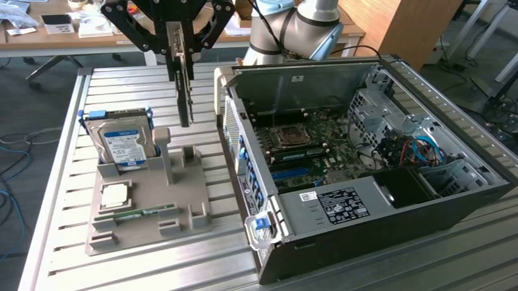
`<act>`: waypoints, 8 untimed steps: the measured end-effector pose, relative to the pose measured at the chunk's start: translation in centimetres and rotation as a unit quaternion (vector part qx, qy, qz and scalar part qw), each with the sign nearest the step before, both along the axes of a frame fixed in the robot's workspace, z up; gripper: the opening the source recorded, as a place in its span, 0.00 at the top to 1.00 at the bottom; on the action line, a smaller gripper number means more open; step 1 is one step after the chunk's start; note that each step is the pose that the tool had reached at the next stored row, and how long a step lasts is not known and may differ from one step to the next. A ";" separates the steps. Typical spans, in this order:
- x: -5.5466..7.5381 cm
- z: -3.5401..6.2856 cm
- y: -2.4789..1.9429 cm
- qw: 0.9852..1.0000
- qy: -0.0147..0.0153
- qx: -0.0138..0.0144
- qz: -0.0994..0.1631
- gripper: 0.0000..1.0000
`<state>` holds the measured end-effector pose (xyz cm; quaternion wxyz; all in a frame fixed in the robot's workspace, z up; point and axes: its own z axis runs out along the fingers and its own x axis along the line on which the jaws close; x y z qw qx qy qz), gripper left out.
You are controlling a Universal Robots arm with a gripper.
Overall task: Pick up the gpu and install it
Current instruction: 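Pick up the gpu and move the gpu toward the slot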
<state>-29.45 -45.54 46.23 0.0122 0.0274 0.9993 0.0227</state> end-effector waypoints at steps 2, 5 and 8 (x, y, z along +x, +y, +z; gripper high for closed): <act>0.0 0.03 0.00 1.000 0.000 0.000 0.000 0.73; 0.0 0.15 0.00 1.000 0.000 0.000 0.000 0.73; 0.0 0.20 0.00 1.000 0.000 0.000 0.000 0.73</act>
